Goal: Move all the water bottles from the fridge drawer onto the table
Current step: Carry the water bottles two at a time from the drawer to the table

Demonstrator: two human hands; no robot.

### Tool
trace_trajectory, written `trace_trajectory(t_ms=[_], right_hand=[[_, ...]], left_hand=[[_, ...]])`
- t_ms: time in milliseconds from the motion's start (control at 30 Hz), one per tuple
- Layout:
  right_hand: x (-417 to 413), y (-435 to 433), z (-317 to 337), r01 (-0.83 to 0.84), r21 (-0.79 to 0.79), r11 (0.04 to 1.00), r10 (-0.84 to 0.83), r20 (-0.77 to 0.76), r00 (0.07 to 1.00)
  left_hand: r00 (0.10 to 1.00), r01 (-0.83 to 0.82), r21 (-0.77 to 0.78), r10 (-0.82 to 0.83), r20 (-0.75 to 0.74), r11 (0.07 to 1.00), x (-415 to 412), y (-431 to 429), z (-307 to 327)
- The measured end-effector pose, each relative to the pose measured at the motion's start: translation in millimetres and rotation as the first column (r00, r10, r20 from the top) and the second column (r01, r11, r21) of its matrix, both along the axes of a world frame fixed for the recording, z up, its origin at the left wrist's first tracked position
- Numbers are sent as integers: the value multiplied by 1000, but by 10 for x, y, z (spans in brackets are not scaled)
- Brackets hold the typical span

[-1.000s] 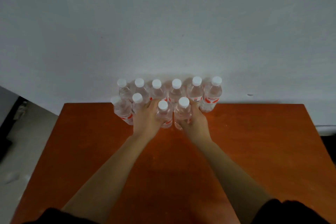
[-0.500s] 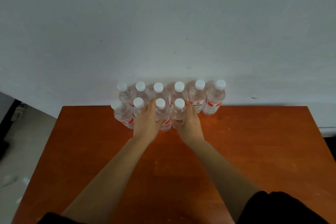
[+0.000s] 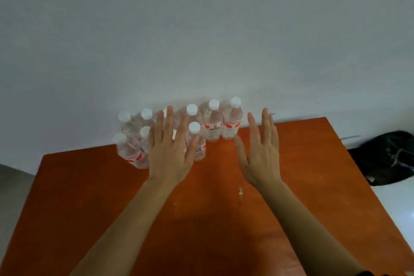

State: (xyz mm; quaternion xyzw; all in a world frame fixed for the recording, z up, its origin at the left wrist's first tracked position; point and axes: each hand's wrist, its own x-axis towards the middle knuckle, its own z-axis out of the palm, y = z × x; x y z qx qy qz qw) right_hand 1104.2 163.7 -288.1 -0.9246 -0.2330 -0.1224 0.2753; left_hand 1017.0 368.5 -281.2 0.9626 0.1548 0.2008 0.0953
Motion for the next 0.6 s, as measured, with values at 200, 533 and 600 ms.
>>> trace_trajectory(t_ms=[200,533,600], right_hand=[[-232,-1011,208,230,-33,973,-226,104,969],[-1393,-3351,771,600,69,797,-601,174,780],[-1792,-3901,807,663,87,744,-666,180,724]], left_hand=[[988,146,-10,-147,-52,989,224,-900,224],[862,507,-6,-506,26,862,-147,-3302,861],[818,574,-17,-574,24,818,-373,-3878,925]])
